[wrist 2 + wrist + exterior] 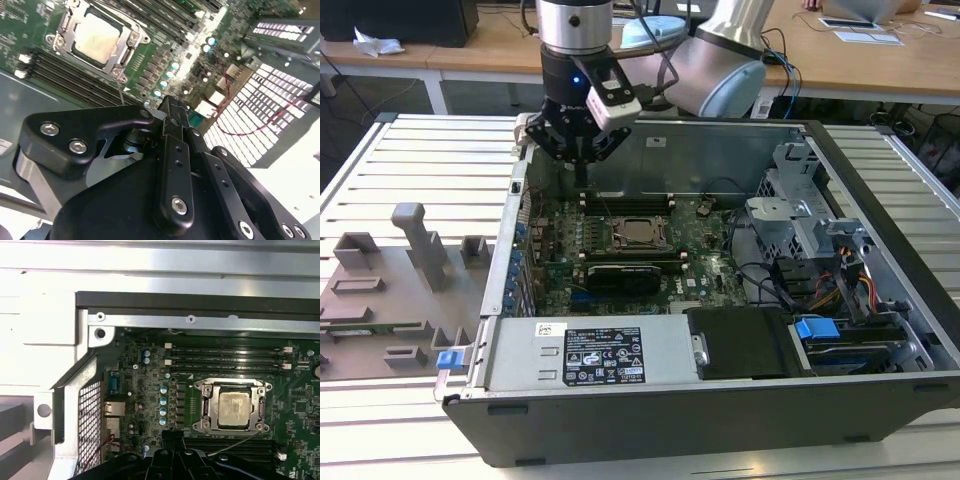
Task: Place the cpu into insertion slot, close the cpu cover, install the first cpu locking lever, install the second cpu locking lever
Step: 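Install the first cpu locking lever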
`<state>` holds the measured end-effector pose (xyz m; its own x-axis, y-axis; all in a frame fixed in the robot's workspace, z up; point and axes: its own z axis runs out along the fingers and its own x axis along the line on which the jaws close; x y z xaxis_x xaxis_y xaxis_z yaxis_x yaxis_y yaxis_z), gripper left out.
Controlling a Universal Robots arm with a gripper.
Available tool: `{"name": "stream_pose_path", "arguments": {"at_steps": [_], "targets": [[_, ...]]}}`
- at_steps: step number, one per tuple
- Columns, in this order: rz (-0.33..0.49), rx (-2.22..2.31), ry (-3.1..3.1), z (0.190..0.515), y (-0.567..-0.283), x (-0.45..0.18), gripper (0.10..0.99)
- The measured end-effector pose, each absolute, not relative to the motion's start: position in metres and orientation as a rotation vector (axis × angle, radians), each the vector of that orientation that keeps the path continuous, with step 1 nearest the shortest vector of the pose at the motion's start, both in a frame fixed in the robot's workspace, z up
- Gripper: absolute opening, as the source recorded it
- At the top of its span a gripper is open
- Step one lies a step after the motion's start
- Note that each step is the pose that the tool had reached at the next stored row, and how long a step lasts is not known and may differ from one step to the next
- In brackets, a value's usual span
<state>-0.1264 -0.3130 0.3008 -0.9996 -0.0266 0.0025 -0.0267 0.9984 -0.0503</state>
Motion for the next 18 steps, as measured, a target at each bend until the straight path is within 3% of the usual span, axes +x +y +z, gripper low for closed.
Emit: {"name": "stream_pose_path", "arguments": {"at_steps": [18], "targets": [[0.079, 0.042, -3.138, 0.291, -0.310, -0.143, 0.106]]}}
